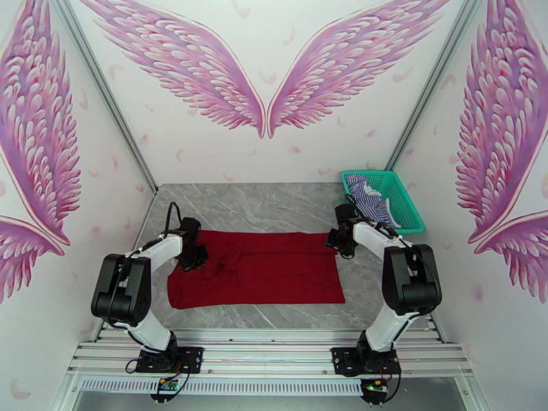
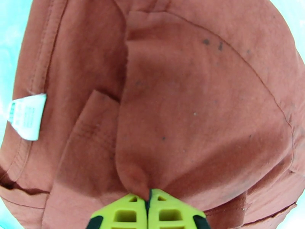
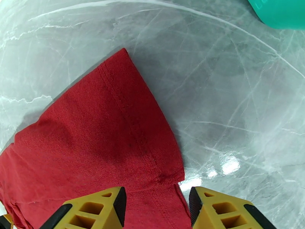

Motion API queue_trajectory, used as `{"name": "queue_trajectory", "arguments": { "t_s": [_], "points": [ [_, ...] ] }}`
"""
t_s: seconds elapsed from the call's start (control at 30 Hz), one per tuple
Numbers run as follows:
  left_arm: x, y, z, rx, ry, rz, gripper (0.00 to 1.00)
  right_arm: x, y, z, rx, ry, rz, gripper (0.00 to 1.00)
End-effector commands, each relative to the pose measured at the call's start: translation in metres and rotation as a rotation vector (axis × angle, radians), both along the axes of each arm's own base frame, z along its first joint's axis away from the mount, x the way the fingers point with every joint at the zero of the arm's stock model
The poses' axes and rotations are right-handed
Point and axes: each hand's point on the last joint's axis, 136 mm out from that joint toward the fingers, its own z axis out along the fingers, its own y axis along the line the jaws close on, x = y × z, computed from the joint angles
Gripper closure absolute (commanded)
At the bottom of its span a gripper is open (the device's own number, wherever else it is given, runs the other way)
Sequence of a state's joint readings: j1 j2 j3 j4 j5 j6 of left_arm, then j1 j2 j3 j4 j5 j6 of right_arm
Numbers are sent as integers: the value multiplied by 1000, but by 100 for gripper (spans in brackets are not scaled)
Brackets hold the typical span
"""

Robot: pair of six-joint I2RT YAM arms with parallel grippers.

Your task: Fold and stack the mixed laundry pile

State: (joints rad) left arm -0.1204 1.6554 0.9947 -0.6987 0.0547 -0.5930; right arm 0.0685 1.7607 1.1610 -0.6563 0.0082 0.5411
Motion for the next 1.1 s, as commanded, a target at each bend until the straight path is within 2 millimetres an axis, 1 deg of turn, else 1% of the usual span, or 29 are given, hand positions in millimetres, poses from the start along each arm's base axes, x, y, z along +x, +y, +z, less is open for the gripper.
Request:
{"name": "queue_trajectory", "arguments": {
  "t_s": [0.0, 0.1, 0.2, 0.33, 0.43, 0.6, 0.63, 0.7, 0.77, 0.83, 0.87, 0.93, 0.97, 1.03, 1.07],
  "points": [
    [7, 5, 37, 39, -70, -24, 100, 1, 2, 3, -9, 0, 6, 49],
    [8, 8, 55, 45, -94, -31, 100, 2, 1, 6, -12, -7, 3, 49],
    [11, 9, 66, 44, -108, -40, 100, 3, 1, 7, -9, -8, 0, 49],
    [10, 13, 72, 56, -101, -46, 100, 3, 1, 10, -10, -14, -3, 48],
    [6, 20, 75, 69, -97, -40, 100, 3, -1, 14, -18, -19, -5, 48],
    [6, 30, 89, 78, -119, -32, 100, 3, 1, 20, -11, -29, -9, 47],
    [1, 31, 90, 79, -104, -32, 100, 3, 1, 21, -7, -32, -8, 47],
    [1, 31, 97, 76, -118, -31, 100, 5, 2, 25, 1, -39, -11, 47],
    [2, 30, 98, 65, -119, -32, 100, 6, 3, 26, 8, -41, -10, 47],
    [2, 27, 91, 52, -102, -33, 99, 8, 5, 25, 16, -39, -8, 47],
    [1, 28, 85, 53, -86, -29, 96, 9, 6, 23, 20, -34, -8, 46],
    [-5, 30, 71, 64, -48, -17, 94, 10, 9, 21, 34, -29, -5, 46],
    [0, 32, 67, 74, -68, -7, 89, 11, 11, 20, 41, -29, -1, 47],
    [-5, 39, 53, 108, -36, 11, 60, 13, 15, 14, 55, -23, 15, 48],
    [-8, 42, 49, 128, -18, 15, 54, 13, 16, 7, 53, -1, 23, 48]
  ]
}}
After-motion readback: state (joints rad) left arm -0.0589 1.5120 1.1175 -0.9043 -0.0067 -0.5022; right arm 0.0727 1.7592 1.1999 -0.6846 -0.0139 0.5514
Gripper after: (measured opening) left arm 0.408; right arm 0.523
